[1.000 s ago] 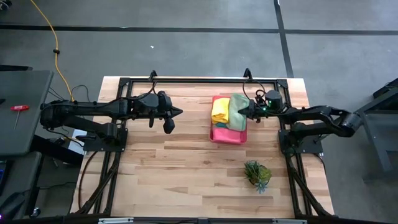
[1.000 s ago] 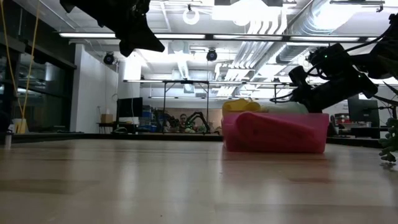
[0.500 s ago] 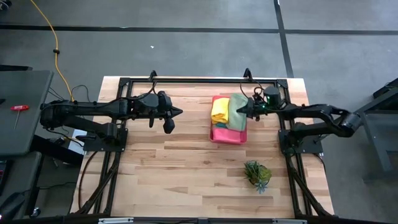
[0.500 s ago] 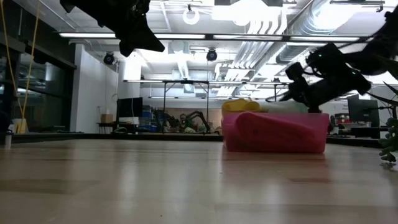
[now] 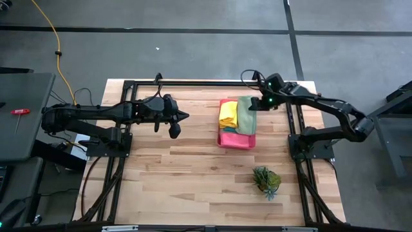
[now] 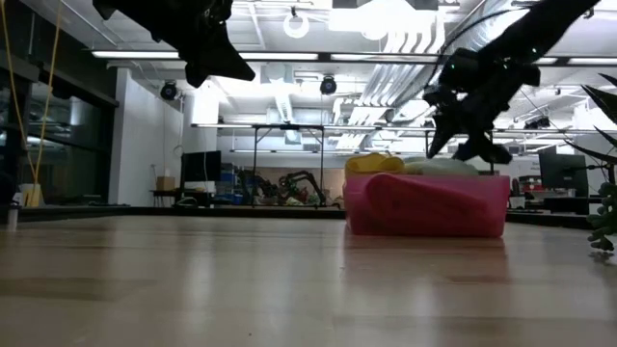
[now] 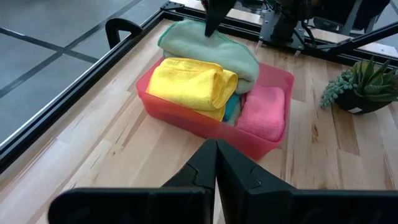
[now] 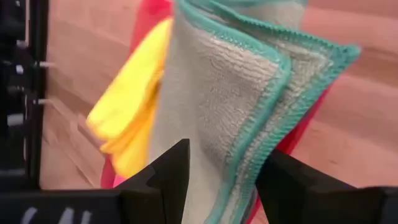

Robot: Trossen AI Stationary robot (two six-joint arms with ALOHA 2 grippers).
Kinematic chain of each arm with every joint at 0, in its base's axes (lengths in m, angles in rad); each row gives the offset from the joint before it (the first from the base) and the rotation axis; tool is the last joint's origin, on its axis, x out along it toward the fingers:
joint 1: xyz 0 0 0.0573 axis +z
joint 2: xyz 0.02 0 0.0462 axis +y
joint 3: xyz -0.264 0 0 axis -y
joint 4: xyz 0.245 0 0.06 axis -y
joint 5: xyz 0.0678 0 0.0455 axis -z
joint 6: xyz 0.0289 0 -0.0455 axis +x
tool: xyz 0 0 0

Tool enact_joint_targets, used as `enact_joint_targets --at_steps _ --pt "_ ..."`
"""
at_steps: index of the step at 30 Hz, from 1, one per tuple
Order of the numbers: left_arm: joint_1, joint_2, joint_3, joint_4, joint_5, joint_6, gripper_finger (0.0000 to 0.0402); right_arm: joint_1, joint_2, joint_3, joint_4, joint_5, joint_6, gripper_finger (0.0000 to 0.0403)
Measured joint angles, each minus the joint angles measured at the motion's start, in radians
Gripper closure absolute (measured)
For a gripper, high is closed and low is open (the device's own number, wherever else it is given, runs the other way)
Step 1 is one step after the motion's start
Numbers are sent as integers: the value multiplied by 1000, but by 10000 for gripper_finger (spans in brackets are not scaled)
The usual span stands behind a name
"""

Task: Fold microfiber towels
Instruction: Put the folded light green microfiber cloth into the red bin

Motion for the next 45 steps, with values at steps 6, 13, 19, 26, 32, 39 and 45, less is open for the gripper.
enact_joint_targets --at_steps 6,13,19,26,32,39,45 --pt "0 0 0 0 0 0 401 -3 0 100 -136 24 -111 244" --pt "0 0 0 0 0 0 401 -4 0 195 -229 177 -249 244" --pt "0 0 0 0 0 0 401 -3 -1 249 -230 267 -348 245" --pt "0 0 0 0 1 0 401 17 -1 205 -235 296 -362 293" --pt "0 0 0 0 1 0 401 70 0 89 -116 307 -303 388" --pt "0 0 0 0 1 0 401 125 82 69 -33 364 -283 397" --pt "0 0 0 0 2 -1 401 172 230 123 -26 360 -293 400"
